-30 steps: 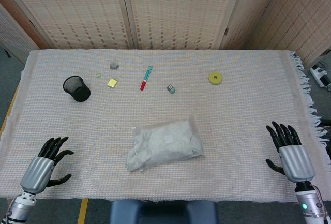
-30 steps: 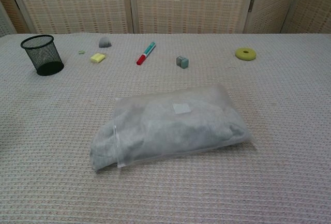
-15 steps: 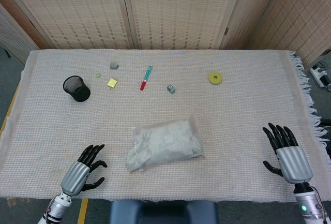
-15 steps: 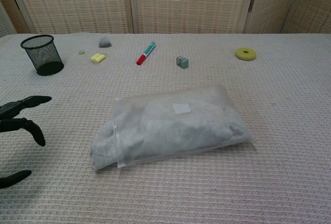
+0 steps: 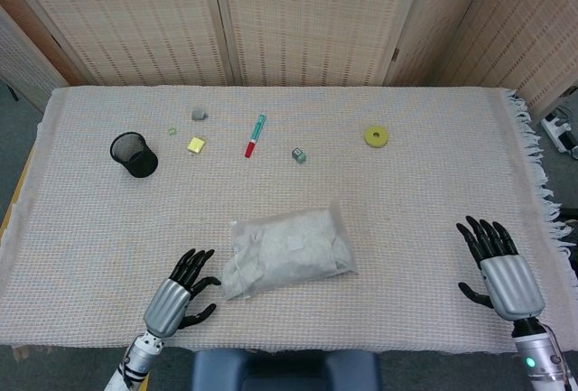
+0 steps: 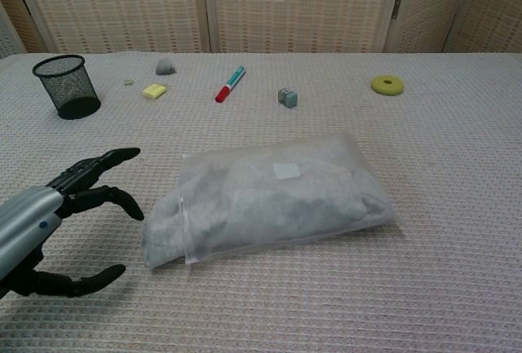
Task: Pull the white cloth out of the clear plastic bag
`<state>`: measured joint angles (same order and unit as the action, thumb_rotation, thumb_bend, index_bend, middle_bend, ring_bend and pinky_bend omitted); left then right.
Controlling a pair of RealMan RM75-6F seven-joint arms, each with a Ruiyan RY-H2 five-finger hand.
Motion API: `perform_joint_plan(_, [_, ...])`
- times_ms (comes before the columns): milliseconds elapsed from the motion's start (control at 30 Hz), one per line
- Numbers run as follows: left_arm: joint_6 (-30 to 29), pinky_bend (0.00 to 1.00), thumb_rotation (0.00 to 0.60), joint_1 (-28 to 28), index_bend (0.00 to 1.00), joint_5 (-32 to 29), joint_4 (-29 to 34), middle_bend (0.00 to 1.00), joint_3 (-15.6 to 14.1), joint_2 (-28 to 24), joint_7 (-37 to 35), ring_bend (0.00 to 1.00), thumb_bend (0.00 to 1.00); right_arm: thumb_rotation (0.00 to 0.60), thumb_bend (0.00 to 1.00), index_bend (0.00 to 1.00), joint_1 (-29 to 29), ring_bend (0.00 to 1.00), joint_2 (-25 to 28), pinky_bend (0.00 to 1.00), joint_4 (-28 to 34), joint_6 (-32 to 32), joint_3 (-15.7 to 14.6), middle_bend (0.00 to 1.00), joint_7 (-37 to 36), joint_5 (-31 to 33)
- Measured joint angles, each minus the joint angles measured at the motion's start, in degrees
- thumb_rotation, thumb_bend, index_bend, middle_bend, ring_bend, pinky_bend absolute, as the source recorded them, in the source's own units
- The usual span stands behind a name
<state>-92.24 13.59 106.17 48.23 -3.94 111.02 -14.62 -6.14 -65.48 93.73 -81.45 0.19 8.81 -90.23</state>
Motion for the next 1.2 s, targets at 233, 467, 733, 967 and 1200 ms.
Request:
perform_joint_plan(233, [1.39,0.03,0.6,1.25,0.4,-1.03,-3.25,0.04,-0.09,3.54,0.82,0.0,0.26,0.6,0.13,0.0,-0.11,0.0,0.32,0.0,0.27,0.33,-0.23,0.0,-0.27,-0.08])
perform_joint_plan(467, [2.1,0.03,0.6,2.51,0.43,-2.33,-7.86,0.04,0.27,6.93,0.83,0.0,0.26,0.6,0.13,0.0,-0.21,0.0,0.89,0.0,0.38,0.56,-0.4,0.0,-1.29,-0.23])
perform_joint_plan(733, [1.65,0.03,0.6,3.65,0.57,-3.64,-12.04,0.06,0.71,9.36,-0.66,0.0,0.32,0.6,0.12,0.0,-0.36,0.0,1.06,0.0,0.47,0.98,-0.64,0.0,-1.4,-0.35])
perform_joint_plan(967, [1.03,0.03,0.6,4.97,0.67,-4.08,-14.99,0.09,0.53,11.56,-2.74,0.0,0.43,0.6,0.13,0.0,-0.98,0.0,-0.57,0.0,-0.31,1.88,-0.75,0.0,-0.22,-0.7])
perform_joint_plan(1200, [0.79,0.03,0.6,6.31,0.69,-4.51,-16.37,0.1,0.4,12.46,-3.19,0.0,0.46,0.6,0.22,0.3,-3.5,0.0,-8.74,0.0,-7.98,2.08,-0.22,0.0,-4.24,-4.24])
